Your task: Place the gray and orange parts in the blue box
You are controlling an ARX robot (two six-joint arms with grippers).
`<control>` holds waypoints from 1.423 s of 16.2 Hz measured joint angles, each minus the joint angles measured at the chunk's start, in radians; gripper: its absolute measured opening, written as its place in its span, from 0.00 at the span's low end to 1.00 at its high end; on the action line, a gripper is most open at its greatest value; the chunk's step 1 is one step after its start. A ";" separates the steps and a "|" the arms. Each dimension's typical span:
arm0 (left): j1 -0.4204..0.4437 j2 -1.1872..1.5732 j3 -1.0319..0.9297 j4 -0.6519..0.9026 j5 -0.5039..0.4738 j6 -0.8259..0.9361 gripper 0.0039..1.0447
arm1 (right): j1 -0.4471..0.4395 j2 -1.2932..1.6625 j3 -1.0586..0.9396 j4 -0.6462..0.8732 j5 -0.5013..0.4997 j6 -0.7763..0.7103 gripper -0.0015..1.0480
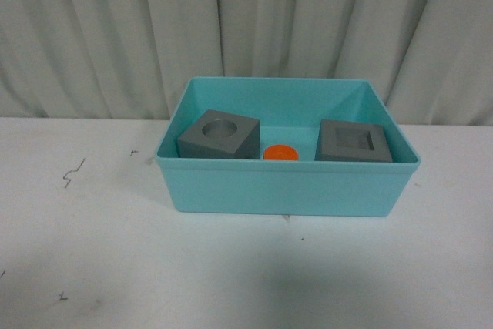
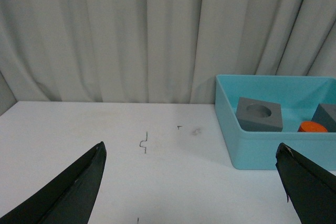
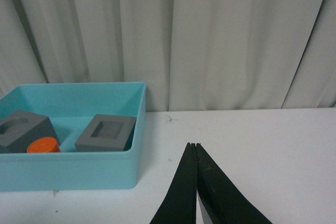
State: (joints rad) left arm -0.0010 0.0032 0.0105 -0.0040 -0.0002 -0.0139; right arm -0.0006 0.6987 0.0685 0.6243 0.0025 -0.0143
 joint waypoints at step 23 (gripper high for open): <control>0.000 0.000 0.000 0.000 0.000 0.000 0.94 | 0.000 -0.491 -0.057 -0.411 0.000 0.000 0.50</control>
State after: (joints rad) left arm -0.0010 0.0032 0.0105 -0.0040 -0.0002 -0.0139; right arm -0.0002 0.2073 0.0113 0.2134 0.0025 -0.0143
